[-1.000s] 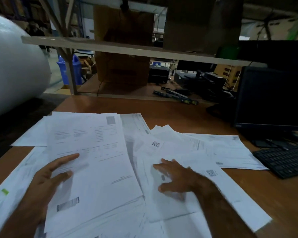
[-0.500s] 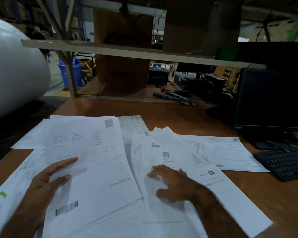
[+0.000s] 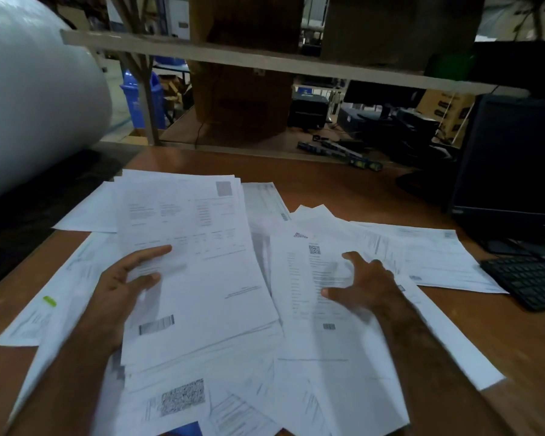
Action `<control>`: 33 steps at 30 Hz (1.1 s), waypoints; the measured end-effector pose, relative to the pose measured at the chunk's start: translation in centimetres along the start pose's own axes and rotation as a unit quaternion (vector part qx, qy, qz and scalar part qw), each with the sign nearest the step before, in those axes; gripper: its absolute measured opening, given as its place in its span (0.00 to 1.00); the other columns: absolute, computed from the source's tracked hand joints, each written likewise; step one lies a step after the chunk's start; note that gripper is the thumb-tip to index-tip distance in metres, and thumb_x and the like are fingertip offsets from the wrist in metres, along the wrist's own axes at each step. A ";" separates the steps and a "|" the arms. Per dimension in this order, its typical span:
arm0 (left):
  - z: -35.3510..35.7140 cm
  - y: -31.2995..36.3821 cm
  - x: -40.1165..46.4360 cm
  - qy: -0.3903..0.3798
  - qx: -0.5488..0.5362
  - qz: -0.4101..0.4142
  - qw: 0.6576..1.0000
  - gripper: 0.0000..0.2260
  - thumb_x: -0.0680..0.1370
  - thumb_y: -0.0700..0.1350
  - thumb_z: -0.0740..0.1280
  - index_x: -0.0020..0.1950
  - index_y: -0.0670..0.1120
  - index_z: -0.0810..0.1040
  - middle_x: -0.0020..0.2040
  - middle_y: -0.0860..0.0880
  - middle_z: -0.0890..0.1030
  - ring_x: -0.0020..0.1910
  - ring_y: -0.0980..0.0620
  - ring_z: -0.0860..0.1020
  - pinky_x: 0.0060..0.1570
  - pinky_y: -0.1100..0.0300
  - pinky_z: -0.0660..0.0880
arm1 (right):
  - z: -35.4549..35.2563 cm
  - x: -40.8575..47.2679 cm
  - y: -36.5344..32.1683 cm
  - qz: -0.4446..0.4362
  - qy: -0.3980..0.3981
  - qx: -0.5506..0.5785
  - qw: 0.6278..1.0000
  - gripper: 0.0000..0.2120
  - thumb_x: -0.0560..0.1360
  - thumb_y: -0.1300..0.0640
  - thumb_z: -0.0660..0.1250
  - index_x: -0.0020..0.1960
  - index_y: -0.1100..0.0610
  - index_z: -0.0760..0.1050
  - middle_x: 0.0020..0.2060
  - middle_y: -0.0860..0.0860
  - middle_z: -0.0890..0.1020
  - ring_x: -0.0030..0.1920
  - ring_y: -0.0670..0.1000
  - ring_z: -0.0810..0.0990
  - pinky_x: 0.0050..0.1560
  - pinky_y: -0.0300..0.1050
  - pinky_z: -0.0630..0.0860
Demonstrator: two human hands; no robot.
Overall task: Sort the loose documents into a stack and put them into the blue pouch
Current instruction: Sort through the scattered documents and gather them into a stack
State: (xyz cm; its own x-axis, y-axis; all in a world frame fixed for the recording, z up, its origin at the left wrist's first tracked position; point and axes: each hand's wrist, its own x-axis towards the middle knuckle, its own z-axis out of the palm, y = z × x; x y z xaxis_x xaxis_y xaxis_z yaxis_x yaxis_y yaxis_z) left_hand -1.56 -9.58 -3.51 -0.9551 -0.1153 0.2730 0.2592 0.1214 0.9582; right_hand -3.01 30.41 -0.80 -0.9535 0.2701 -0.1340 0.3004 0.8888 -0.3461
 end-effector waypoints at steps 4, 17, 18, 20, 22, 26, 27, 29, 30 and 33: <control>0.5 0.2 0.1 -0.004 -0.018 0.000 1.000 0.19 0.76 0.26 0.66 0.63 0.42 0.83 0.62 0.62 0.82 0.64 0.63 0.78 0.58 0.74 0.73 | 0.3 0.1 -0.3 0.039 0.008 -0.038 0.998 0.53 0.61 0.26 0.75 0.78 0.44 0.56 0.75 0.59 0.66 0.74 0.65 0.66 0.71 0.63 0.67; 0.5 -1.2 0.6 -0.014 -0.013 -0.005 1.000 0.19 0.77 0.28 0.67 0.62 0.46 0.84 0.66 0.56 0.82 0.67 0.59 0.77 0.61 0.72 0.72 | -3.2 1.4 -0.7 -0.175 0.161 0.245 0.940 0.11 0.78 0.61 0.72 0.46 0.44 0.85 0.49 0.39 0.85 0.50 0.35 0.82 0.54 0.28 0.75; 0.5 -1.3 0.6 -0.013 -0.012 -0.008 1.000 0.18 0.77 0.29 0.68 0.61 0.47 0.84 0.66 0.56 0.82 0.67 0.59 0.77 0.64 0.68 0.72 | -4.2 1.3 -0.8 -0.190 0.179 0.272 0.926 0.10 0.79 0.59 0.72 0.47 0.44 0.86 0.50 0.38 0.85 0.52 0.37 0.83 0.56 0.33 0.77; 0.3 -1.4 0.6 -0.013 -0.008 -0.010 1.000 0.18 0.78 0.30 0.68 0.62 0.49 0.84 0.66 0.57 0.81 0.68 0.58 0.76 0.67 0.60 0.70 | -6.4 1.1 -1.0 -0.233 0.212 0.324 0.892 0.10 0.79 0.59 0.71 0.54 0.45 0.85 0.54 0.40 0.86 0.57 0.41 0.83 0.60 0.42 0.79; 0.3 -1.6 0.7 -0.013 0.002 -0.020 1.000 0.18 0.78 0.32 0.68 0.62 0.50 0.84 0.67 0.58 0.81 0.68 0.58 0.76 0.69 0.56 0.69 | -8.6 0.5 -1.2 -0.245 0.178 0.474 0.827 0.14 0.78 0.62 0.71 0.61 0.50 0.83 0.59 0.45 0.85 0.60 0.46 0.84 0.57 0.43 0.81; -0.2 -0.4 1.1 -0.043 0.086 -0.003 0.995 0.21 0.78 0.38 0.72 0.59 0.65 0.83 0.60 0.74 0.79 0.62 0.72 0.75 0.63 0.72 0.69 | -7.6 0.3 -3.1 -0.241 0.084 0.470 0.845 0.25 0.71 0.48 0.75 0.67 0.43 0.78 0.66 0.42 0.80 0.62 0.40 0.81 0.57 0.39 0.79; -0.4 -0.1 1.2 -0.075 0.113 0.004 0.991 0.23 0.76 0.42 0.72 0.58 0.71 0.81 0.59 0.77 0.77 0.61 0.75 0.74 0.61 0.77 0.68 | -6.2 0.4 -3.8 -0.253 0.069 0.410 0.873 0.28 0.69 0.41 0.77 0.68 0.39 0.77 0.68 0.40 0.78 0.64 0.38 0.78 0.62 0.38 0.75; -0.1 1.0 1.1 -0.087 0.103 0.008 0.991 0.23 0.76 0.40 0.72 0.61 0.68 0.81 0.59 0.79 0.76 0.61 0.77 0.73 0.63 0.78 0.67 | -2.9 0.5 -5.2 -0.276 0.025 0.333 0.901 0.35 0.66 0.35 0.78 0.71 0.36 0.73 0.70 0.35 0.75 0.67 0.33 0.72 0.66 0.32 0.68; -0.2 0.4 1.4 -0.076 0.095 0.001 0.993 0.23 0.78 0.35 0.71 0.65 0.61 0.80 0.58 0.79 0.76 0.60 0.77 0.73 0.63 0.77 0.67 | -1.3 0.5 -6.0 -0.285 0.012 0.309 0.907 0.37 0.66 0.35 0.78 0.73 0.37 0.72 0.70 0.35 0.74 0.67 0.31 0.71 0.66 0.28 0.66; 0.3 1.1 1.0 -0.064 0.072 0.005 0.995 0.26 0.78 0.30 0.67 0.70 0.54 0.73 0.59 0.79 0.75 0.60 0.81 0.70 0.61 0.81 0.65 | 2.5 0.3 -7.8 -0.277 0.001 0.286 0.917 0.42 0.68 0.42 0.80 0.77 0.41 0.67 0.71 0.36 0.72 0.68 0.35 0.71 0.66 0.29 0.65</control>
State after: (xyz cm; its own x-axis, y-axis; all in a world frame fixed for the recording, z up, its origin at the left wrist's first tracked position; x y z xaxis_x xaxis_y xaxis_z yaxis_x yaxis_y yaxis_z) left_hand -2.32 -9.29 -2.24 -0.9656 0.0109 0.2598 0.2534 0.2631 0.9309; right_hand -5.57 22.63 -0.41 -0.9640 -0.1631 0.2102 -0.2657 0.5503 -0.7916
